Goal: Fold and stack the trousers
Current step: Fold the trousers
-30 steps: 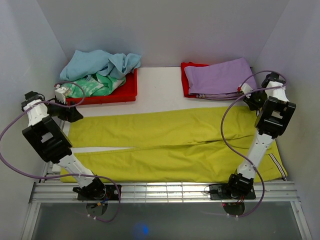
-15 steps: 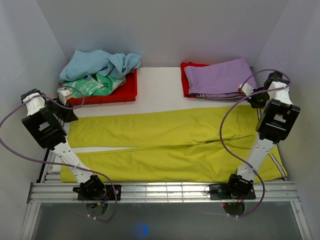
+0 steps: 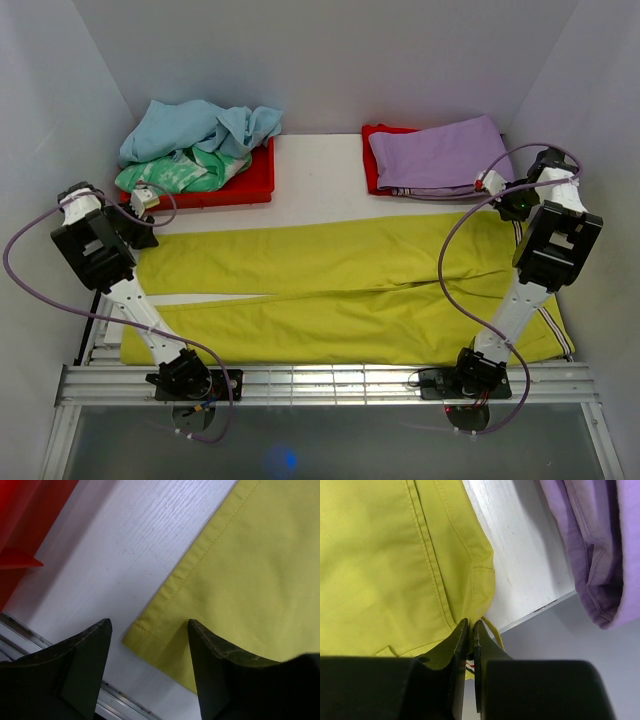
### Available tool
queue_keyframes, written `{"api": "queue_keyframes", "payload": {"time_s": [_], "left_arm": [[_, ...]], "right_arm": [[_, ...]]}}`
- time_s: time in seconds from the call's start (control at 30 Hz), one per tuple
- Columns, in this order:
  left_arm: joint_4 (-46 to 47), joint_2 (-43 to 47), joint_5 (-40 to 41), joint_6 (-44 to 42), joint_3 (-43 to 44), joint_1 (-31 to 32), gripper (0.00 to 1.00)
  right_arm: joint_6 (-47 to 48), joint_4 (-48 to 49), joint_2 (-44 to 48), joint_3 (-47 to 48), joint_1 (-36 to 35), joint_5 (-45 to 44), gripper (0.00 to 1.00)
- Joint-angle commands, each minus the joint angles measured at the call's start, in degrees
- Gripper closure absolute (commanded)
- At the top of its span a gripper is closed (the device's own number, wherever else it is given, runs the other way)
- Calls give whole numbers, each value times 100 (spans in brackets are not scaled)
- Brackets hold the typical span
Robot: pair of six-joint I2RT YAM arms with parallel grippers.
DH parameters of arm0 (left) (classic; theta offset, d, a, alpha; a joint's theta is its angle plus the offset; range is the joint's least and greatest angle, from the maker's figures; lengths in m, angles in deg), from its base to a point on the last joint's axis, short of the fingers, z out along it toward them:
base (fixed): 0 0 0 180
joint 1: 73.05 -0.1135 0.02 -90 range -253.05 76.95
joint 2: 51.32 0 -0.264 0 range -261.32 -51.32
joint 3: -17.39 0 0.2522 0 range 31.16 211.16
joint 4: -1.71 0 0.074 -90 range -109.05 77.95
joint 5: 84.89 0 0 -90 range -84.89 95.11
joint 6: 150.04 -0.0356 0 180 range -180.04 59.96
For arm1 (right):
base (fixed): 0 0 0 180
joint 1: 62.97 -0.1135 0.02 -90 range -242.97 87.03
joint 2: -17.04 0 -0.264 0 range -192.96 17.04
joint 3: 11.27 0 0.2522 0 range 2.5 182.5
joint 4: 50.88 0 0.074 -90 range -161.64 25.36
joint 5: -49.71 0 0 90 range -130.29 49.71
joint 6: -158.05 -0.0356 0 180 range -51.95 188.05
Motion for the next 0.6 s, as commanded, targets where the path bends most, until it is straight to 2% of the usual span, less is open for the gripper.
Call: {"api": "queue_keyframes", "payload": {"time_s": [0.0,0.07,0.17,0.2,0.27,0.33,0.37,0.57], "left_arm": [[124,-88,175,-279,-66,46,29],[124,-71,263,-402,-285,46,42],[124,-27,369,-482,-478,63,56],[124,-9,360,-473,-497,55,66],[107,43,264,-447,-488,55,77],[98,193,141,-281,-436,55,97],[81,245,1,-193,-305,55,100],[-244,860,-614,388,84,-138,100]], "right_arm": [[53,-128,226,45,-31,135,92],[44,-146,226,98,-22,126,92],[0,-137,243,177,-31,179,92],[-35,-146,244,265,-31,240,92],[-219,-207,244,370,-22,302,92],[-429,-234,261,572,-22,407,92],[-483,-338,261,660,-22,434,92],[-571,-1209,454,1232,30,838,92]]}}
